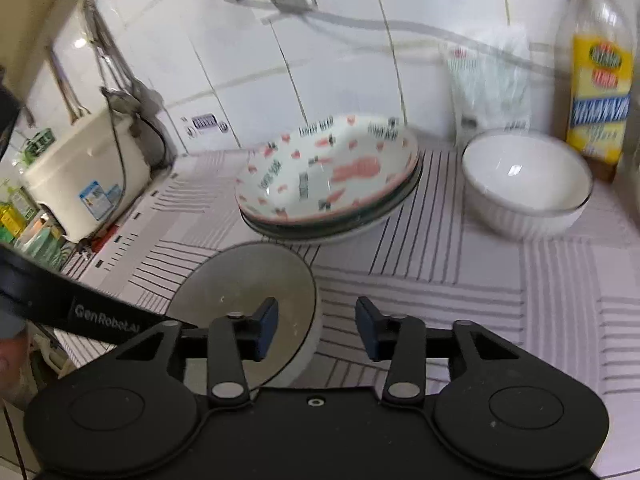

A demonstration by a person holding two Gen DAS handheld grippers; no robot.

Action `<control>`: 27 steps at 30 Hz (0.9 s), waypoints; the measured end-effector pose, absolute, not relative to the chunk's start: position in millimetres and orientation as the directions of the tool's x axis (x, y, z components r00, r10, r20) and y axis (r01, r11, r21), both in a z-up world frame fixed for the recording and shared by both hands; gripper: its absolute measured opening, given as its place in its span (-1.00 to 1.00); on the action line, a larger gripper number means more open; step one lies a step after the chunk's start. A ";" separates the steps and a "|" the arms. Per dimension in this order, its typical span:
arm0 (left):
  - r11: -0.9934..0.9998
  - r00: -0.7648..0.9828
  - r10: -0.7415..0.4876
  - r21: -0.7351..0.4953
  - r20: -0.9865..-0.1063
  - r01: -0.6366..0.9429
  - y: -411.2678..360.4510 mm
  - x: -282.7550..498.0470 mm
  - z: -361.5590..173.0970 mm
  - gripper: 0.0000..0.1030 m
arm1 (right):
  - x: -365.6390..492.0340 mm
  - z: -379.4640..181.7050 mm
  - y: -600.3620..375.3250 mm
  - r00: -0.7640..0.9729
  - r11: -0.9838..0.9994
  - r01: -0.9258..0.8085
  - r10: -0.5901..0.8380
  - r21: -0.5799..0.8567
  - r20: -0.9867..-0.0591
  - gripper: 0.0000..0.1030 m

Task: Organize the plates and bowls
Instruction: 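Lower the white bowl beside the plate stack and open the right gripper, then move the right gripper to a second white bowl and grasp its rim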

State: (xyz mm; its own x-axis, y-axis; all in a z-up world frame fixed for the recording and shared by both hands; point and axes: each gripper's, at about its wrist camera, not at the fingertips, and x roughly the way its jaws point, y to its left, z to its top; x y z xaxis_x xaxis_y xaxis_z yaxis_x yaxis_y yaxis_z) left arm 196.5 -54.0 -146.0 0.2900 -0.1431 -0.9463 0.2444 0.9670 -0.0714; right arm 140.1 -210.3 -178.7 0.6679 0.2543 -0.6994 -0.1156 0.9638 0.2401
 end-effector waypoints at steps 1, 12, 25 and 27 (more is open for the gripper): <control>0.962 0.295 -0.149 -0.070 -0.944 0.264 -56.3 193.1 -140.9 -0.31 | 135.1 -172.3 -213.8 0.679 0.966 -0.125 0.250 0.226 -0.690 0.09; 0.915 0.355 -0.218 -0.065 -0.909 0.397 -91.3 169.3 -93.9 -0.04 | 101.1 -122.5 -266.1 0.768 0.984 -0.098 0.171 0.151 -0.617 0.25; 0.906 0.411 -0.300 -0.121 -0.861 0.406 -149.0 199.3 -71.5 -0.01 | 116.7 -97.8 -322.9 0.821 0.998 -0.054 0.067 0.039 -0.567 0.26; 0.916 0.424 -0.307 -0.143 -0.852 0.375 -153.7 206.3 -75.3 -0.01 | 122.6 -101.8 -328.3 0.829 0.998 -0.048 0.058 0.032 -0.557 0.26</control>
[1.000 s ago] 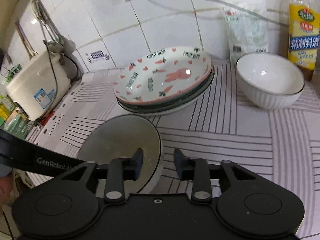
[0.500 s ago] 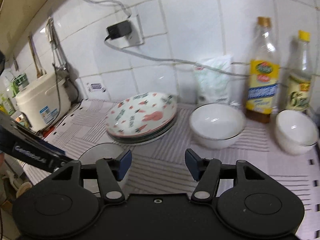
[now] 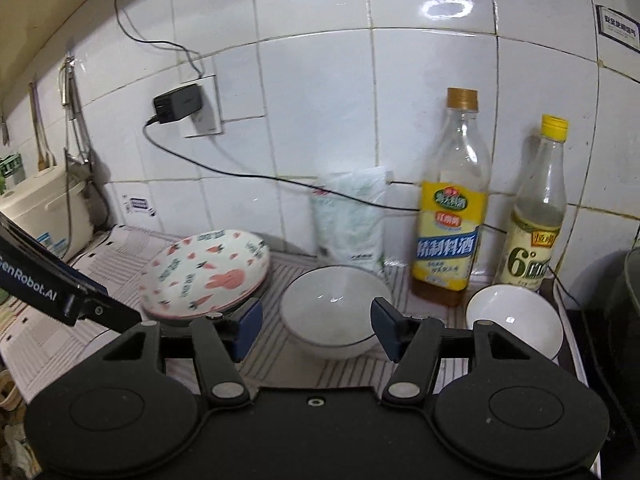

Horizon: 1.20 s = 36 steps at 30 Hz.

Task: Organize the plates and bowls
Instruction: 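Move the right gripper to a second white bowl and grasp its rim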

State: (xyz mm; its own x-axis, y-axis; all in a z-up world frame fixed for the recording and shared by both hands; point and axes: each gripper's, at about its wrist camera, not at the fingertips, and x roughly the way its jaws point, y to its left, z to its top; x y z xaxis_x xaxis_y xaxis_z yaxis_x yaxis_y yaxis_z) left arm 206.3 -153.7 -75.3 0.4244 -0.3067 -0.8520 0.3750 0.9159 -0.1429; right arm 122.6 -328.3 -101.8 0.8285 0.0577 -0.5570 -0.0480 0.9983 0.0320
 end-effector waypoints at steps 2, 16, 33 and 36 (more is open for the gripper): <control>0.924 0.427 -0.310 -0.163 -0.850 0.346 -159.1 214.4 -81.9 -0.01 | 129.7 -109.3 -334.0 0.840 0.999 -0.037 0.053 0.039 -0.540 0.26; 0.928 0.429 -0.309 -0.171 -0.849 0.331 -211.3 245.6 -124.6 0.00 | 183.2 -170.8 -364.3 0.807 0.985 0.067 0.041 0.162 -0.589 0.26; 0.934 0.389 -0.279 -0.155 -0.878 0.321 -241.0 285.5 -169.7 0.31 | 216.3 -205.4 -381.4 0.749 0.961 0.123 0.074 0.248 -0.658 0.09; 0.929 0.377 -0.299 -0.176 -0.877 0.325 -243.6 287.6 -174.9 0.27 | 218.1 -208.3 -382.0 0.741 0.957 0.161 0.045 0.242 -0.671 -0.19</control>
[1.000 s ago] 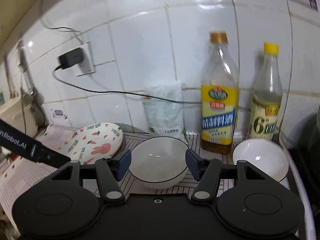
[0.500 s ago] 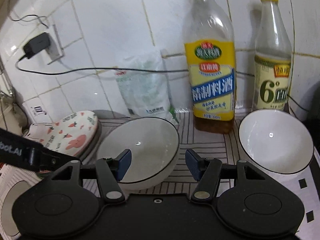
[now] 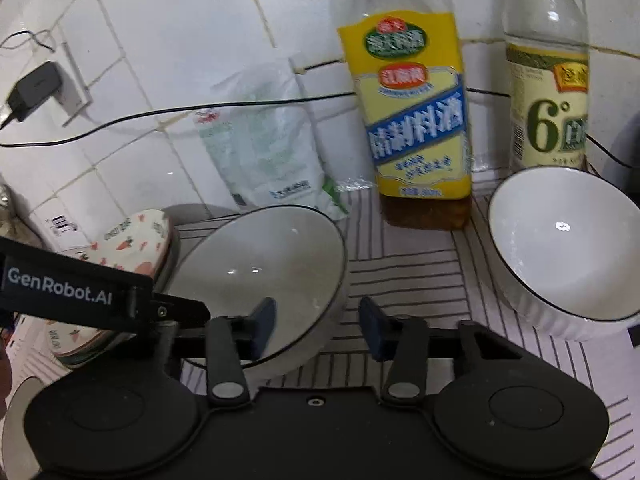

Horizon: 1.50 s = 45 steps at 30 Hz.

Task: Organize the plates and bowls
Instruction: 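Move the right gripper to a second white bowl and grasp its rim, then lift the second white bowl with the right gripper toward the first bowl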

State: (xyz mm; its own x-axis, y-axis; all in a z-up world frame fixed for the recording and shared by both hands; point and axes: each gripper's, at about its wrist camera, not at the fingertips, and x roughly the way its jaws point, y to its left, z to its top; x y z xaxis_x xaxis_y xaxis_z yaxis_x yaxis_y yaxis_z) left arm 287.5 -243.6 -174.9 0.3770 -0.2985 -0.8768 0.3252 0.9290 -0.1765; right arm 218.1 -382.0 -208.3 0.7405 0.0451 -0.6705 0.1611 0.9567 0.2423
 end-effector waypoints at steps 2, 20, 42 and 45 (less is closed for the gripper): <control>0.925 0.379 -0.310 -0.185 -0.872 0.331 -245.4 286.4 -174.7 0.02 | 217.4 -208.4 -382.7 0.741 0.955 0.179 0.028 0.237 -0.671 -0.47; 0.909 0.311 -0.326 -0.206 -0.893 0.363 -235.2 267.9 -174.6 -0.69 | 198.8 -196.4 -387.2 0.740 0.901 0.272 0.027 0.337 -0.672 -0.81; 0.888 0.347 -0.324 -0.157 -0.880 0.431 -184.6 199.5 -102.1 -0.69 | 134.8 -130.2 -335.1 0.740 0.914 0.231 0.057 0.333 -0.670 -0.76; 0.887 0.372 -0.324 -0.143 -0.870 0.438 -175.3 190.4 -89.5 -0.69 | 127.9 -121.7 -327.0 0.717 0.908 0.245 0.065 0.339 -0.694 -0.75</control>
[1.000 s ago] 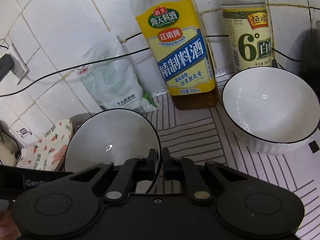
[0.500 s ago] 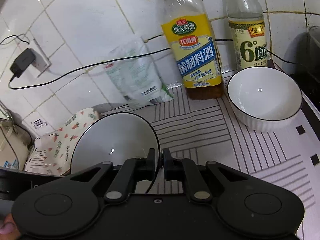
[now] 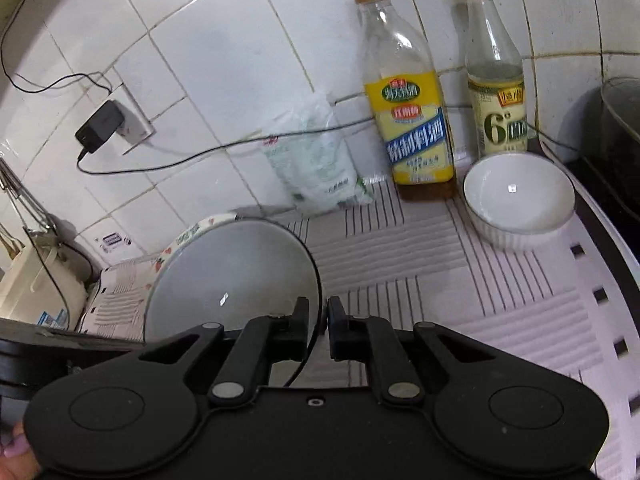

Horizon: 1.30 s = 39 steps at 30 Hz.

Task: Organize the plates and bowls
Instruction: 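Lift the second white bowl with the right gripper toward the first bowl, then lower the second bowl into the first bowl and open the right gripper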

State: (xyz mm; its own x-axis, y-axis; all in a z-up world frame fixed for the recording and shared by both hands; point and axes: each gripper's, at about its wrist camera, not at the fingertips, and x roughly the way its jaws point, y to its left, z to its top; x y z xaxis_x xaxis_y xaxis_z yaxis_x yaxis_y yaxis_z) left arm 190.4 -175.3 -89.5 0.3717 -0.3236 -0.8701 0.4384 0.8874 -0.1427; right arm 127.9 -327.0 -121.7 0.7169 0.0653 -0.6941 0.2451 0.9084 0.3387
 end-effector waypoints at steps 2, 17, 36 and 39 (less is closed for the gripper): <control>0.882 0.379 -0.327 -0.135 -0.866 0.451 -171.8 184.9 -83.5 -0.69 | 122.1 -114.6 -322.5 0.716 0.898 0.254 0.076 0.360 -0.694 -0.74; 0.901 0.381 -0.270 -0.092 -0.885 0.424 -101.4 149.6 -86.1 -0.69 | 87.8 -104.2 -265.8 0.724 0.893 0.223 0.117 0.391 -0.680 -0.74; 0.945 0.302 -0.209 -0.112 -0.930 0.309 -52.6 182.7 -136.1 -0.64 | 132.1 -146.6 -196.5 0.682 0.963 0.046 0.163 0.265 -0.713 -0.74; 0.945 0.257 -0.207 -0.125 -0.944 0.303 -51.5 190.9 -142.3 -0.63 | 137.2 -152.2 -188.9 0.676 0.977 0.009 0.151 0.213 -0.721 -0.74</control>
State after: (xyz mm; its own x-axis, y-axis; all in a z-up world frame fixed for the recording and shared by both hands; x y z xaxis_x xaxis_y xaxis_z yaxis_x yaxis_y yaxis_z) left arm 190.9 -51.5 -142.3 0.2571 -0.2071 -0.9439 0.3033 0.9447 -0.1246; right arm 137.2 -188.9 -152.2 0.6762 0.1511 -0.7210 0.0091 0.9770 0.2132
